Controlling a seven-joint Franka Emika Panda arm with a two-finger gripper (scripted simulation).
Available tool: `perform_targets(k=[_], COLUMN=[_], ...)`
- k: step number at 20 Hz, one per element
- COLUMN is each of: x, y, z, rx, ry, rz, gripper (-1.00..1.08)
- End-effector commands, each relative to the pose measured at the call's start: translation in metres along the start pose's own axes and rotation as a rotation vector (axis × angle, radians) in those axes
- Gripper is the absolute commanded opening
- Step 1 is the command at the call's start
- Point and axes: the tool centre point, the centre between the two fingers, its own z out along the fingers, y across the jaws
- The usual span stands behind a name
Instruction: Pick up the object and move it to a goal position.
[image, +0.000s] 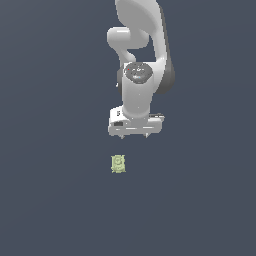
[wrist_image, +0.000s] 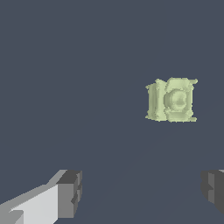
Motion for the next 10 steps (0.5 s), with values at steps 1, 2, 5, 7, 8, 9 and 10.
perform_targets(k=[1,2,5,7,8,9,10], x=[0.000,0.000,0.003,0.005,0.005,0.005,0.005], y=[0.000,-0.001,-0.010,-0.022,-0.027,-0.031,-0.033], z=[0.000,0.000,-0.004,-0.009,-0.011,-0.013,-0.014], rx=[0.000,0.000,0.002,0.003,0.004,0.005,0.005], ry=[0.000,0.001,0.010,0.021,0.025,0.028,0.029], rz=[0.000,-0.001,-0.009,-0.019,-0.023,-0.026,-0.028], gripper=[1.00,1.00,1.00,1.00,1.00,1.00,1.00])
